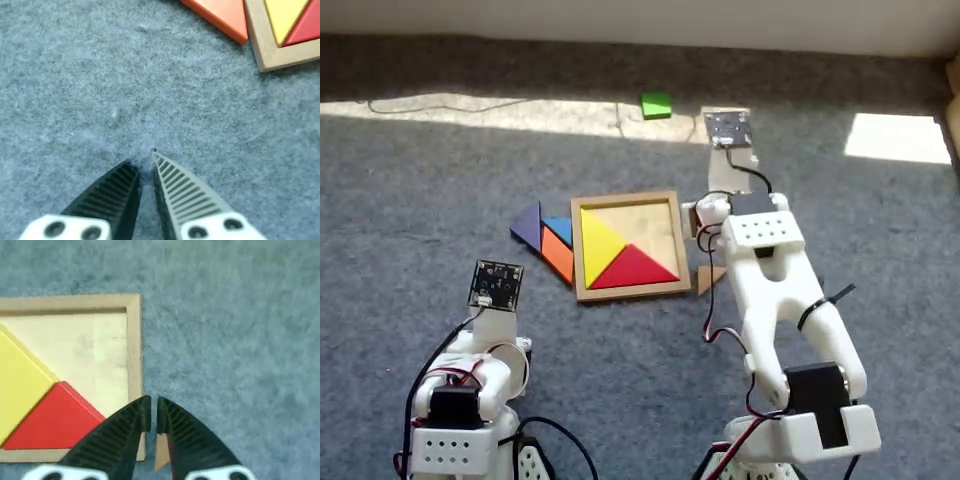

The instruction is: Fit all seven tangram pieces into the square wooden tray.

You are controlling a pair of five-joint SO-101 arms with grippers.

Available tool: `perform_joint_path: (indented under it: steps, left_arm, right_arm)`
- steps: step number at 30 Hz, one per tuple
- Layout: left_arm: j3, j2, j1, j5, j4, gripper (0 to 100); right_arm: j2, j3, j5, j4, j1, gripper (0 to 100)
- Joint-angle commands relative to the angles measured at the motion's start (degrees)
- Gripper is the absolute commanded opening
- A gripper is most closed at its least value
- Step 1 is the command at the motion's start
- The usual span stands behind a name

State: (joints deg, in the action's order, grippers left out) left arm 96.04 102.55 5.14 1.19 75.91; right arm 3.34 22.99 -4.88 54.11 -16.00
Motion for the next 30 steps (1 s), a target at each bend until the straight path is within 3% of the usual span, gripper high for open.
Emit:
perform_joint_path:
  steps: [1, 4, 15, 20, 26, 30]
  left_arm:
    - [1.19, 1.27, 0.48, 0.18, 0.18, 1]
    - [1.19, 1.27, 0.48, 0.18, 0.18, 1]
    - [1.19, 1.27, 0.48, 0.18, 0.18, 1]
    - [1.19, 1.27, 0.48, 0.18, 0.18, 1]
    - [1.19, 1.27, 0.48, 0.18, 0.18, 1]
    - [1.19, 1.27, 0.48, 0.18, 0.18, 1]
  right_arm:
    - [-1.1, -6.64, -13.27, 6.29, -0.84, 14.7]
    - [-5.23, -9.1, -19.6, 9.54, -1.1, 20.0]
    - [-13.05, -18.24, -19.78, 9.71, -1.45, 20.0]
    - [-13.23, -23.52, -19.08, -5.93, 0.04, 19.8]
    - [-22.46, -26.24, 0.7, -27.56, 1.19, 18.6]
    - [-32.48, -33.98, 7.21, -35.91, 1.89, 6.7]
